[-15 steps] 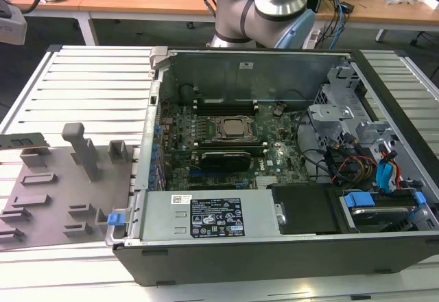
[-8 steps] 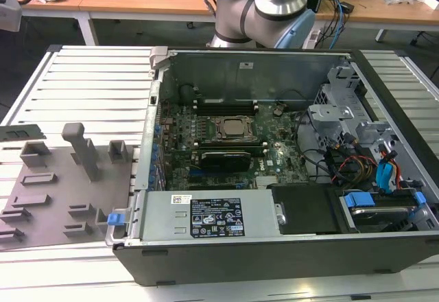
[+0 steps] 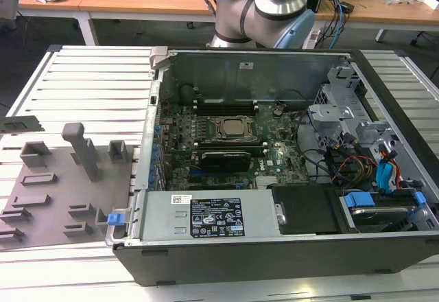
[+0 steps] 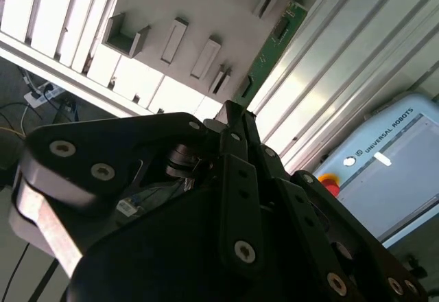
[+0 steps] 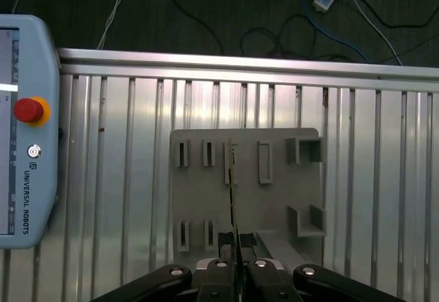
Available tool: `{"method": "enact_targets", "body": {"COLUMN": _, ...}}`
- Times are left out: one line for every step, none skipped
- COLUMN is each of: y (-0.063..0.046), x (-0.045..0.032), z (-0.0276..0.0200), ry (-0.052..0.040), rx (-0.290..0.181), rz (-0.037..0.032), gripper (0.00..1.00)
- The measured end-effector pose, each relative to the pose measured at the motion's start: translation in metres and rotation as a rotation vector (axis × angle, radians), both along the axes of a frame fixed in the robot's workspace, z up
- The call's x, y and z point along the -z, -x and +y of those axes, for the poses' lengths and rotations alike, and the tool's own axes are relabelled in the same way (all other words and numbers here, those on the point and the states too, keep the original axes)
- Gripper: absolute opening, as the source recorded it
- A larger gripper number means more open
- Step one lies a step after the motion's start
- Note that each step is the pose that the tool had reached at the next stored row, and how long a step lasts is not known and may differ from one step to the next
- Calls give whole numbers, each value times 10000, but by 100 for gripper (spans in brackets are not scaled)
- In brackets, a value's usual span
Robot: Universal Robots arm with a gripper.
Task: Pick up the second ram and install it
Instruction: 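Pick up the second ram and move it above second insertion slot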
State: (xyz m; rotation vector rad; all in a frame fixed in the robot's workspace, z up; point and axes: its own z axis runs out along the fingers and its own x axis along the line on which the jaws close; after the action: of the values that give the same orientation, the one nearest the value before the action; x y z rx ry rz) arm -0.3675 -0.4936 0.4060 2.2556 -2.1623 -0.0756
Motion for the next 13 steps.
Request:
{"method": "enact_targets", "body": {"y": 0, "x": -15, "z": 7, "ry": 0, "rx": -1, "rz": 1, "gripper": 13}}
{"method": "enact_targets", "body": {"y": 0, "x": -33, "z": 15, "ry": 0, "rx": 0, "rz": 1, "gripper": 13}}
{"method": "enact_targets", "body": {"y": 0, "x": -49, "z": 23, "ry": -1, "rx": 0, "rz": 0, "gripper": 13}}
{"method": "enact_targets", "body": {"y": -1, "x": -59, "z": 26, "ry": 0, "rx": -1, "rz": 1, "gripper": 13}}
{"method": "enact_targets", "body": {"y": -1, "x": -67, "z": 30, "ry": 0, "rx": -1, "rz": 1, "gripper": 13}}
{"method": "enact_targets", "body": {"y": -1, "x": -76, "z": 34, "ry": 0, "rx": 0, "rz": 0, "gripper": 13}}
{"method": "enact_targets", "body": {"y": -1, "x": -84, "z": 37, "ry": 0, "rx": 0, "rz": 0, "gripper": 13}}
{"method": "enact_targets", "body": {"y": -1, "x": -101, "z": 42, "ry": 1, "rx": 0, "rz": 1, "gripper": 13}}
{"method": "enact_targets", "body": {"y": -1, "x": -115, "z": 48, "ry": 1, "rx": 0, "rz": -1, "gripper": 13}}
{"method": "enact_targets", "body": {"y": -1, "x": -125, "z": 51, "ry": 1, "rx": 0, "rz": 0, "gripper": 13}}
{"method": "enact_targets", "body": {"y": -1, "x": -137, "z": 54, "ry": 0, "rx": 0, "rz": 0, "gripper": 13}}
{"method": "enact_targets", "body": {"y": -1, "x": -157, "z": 59, "ry": -1, "rx": -1, "rz": 1, "gripper": 13}}
{"method": "enact_targets", "body": {"y": -2, "x": -164, "z": 62, "ry": -1, "rx": -1, "rz": 0, "gripper": 13}}
